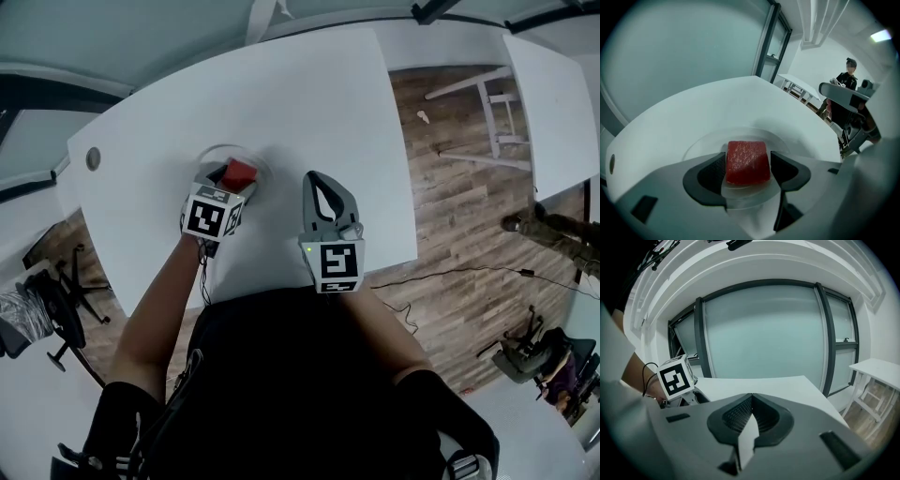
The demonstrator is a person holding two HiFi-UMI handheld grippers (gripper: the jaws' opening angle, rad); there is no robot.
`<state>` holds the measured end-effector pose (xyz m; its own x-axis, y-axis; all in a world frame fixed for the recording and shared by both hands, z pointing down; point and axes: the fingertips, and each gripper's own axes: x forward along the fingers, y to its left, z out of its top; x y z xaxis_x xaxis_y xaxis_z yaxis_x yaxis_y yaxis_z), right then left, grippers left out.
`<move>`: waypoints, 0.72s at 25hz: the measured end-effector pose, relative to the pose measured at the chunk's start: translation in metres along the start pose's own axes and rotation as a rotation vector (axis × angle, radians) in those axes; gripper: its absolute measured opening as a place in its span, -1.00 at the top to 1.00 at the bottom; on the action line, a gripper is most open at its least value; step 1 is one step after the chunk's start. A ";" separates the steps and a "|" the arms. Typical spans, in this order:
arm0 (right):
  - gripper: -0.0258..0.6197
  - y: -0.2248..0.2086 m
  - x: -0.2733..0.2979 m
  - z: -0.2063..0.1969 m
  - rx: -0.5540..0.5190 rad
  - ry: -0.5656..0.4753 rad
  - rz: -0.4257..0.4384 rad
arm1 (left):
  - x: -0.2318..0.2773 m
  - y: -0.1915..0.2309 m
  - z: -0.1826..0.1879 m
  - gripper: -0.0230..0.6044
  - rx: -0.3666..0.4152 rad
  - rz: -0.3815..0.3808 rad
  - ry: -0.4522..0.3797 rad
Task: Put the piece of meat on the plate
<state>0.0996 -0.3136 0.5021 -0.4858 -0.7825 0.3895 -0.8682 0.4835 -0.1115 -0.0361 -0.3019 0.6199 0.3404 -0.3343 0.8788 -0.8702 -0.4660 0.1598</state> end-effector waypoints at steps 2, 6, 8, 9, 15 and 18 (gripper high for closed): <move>0.91 0.001 -0.002 0.004 -0.006 -0.009 -0.003 | -0.001 0.000 0.004 0.02 0.011 0.004 -0.022; 0.91 0.005 -0.009 0.011 -0.026 -0.025 -0.009 | -0.012 -0.002 0.014 0.02 0.036 0.013 -0.073; 0.91 0.010 -0.013 0.016 -0.038 -0.034 -0.008 | -0.024 -0.004 0.020 0.02 0.044 0.014 -0.123; 0.91 0.013 -0.014 0.018 -0.044 -0.039 -0.007 | -0.032 -0.005 0.023 0.02 0.043 0.013 -0.154; 0.91 0.046 -0.021 0.038 -0.090 -0.082 0.018 | -0.097 -0.014 0.036 0.27 0.051 0.033 -0.379; 0.91 0.071 -0.027 0.051 -0.118 -0.109 0.039 | -0.141 -0.013 0.038 0.72 0.057 0.106 -0.528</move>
<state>0.0455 -0.2784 0.4372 -0.5328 -0.7968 0.2851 -0.8336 0.5522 -0.0143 -0.0590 -0.2801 0.4766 0.3975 -0.7410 0.5412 -0.8936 -0.4466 0.0448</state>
